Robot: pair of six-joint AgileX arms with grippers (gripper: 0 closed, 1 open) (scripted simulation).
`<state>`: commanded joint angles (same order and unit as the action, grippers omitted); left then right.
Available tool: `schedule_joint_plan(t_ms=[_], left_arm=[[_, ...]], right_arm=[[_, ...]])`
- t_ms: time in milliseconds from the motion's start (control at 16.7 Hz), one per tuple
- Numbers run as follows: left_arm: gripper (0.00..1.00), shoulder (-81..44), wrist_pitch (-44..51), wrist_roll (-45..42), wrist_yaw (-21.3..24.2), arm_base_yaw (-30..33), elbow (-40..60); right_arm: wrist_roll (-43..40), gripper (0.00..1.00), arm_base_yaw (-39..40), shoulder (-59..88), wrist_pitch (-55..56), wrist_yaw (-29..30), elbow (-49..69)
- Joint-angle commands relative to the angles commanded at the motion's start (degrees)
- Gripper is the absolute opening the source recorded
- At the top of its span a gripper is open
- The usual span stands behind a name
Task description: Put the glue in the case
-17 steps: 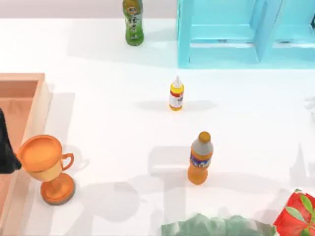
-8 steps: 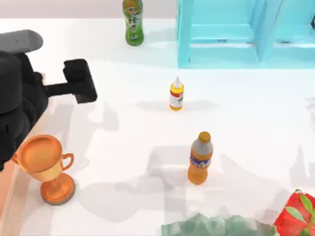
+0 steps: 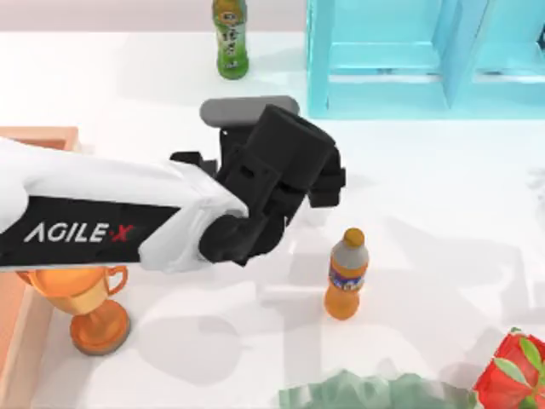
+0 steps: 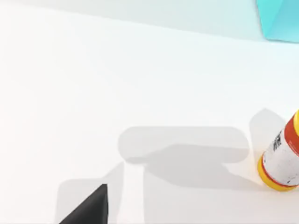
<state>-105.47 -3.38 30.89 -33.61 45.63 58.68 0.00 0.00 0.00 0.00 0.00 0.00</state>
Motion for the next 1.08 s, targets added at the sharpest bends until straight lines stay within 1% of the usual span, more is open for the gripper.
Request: schedule_joint_plan(t_ms=[240,540,720,840,1080], left_arm=[[1.00,-9.79,-0.77,2.64,-4.22,5.10,6.66],[1.00,-11.27,-0.93,3.05,-4.93,6.12,7.74],[1.00,-11.27,-1.35,2.14,-4.16,4.96,7.92],[1.00,-12.58,-2.84,-0.12,-2.37,2.25,9.43],[1.00,-20.43,-6.86,-3.58,0.70,-2.13,14.97]], right_arm=[[0.00,1.00,0.00,0.00,0.00,0.00,0.00],[0.00,1.00,0.00,0.00,0.00,0.00,0.00],[0.00,1.00,0.00,0.00,0.00,0.00,0.00],[0.00,1.00,0.00,0.00,0.00,0.00,0.00],[0.00,1.00,0.00,0.00,0.00,0.00,0.00]])
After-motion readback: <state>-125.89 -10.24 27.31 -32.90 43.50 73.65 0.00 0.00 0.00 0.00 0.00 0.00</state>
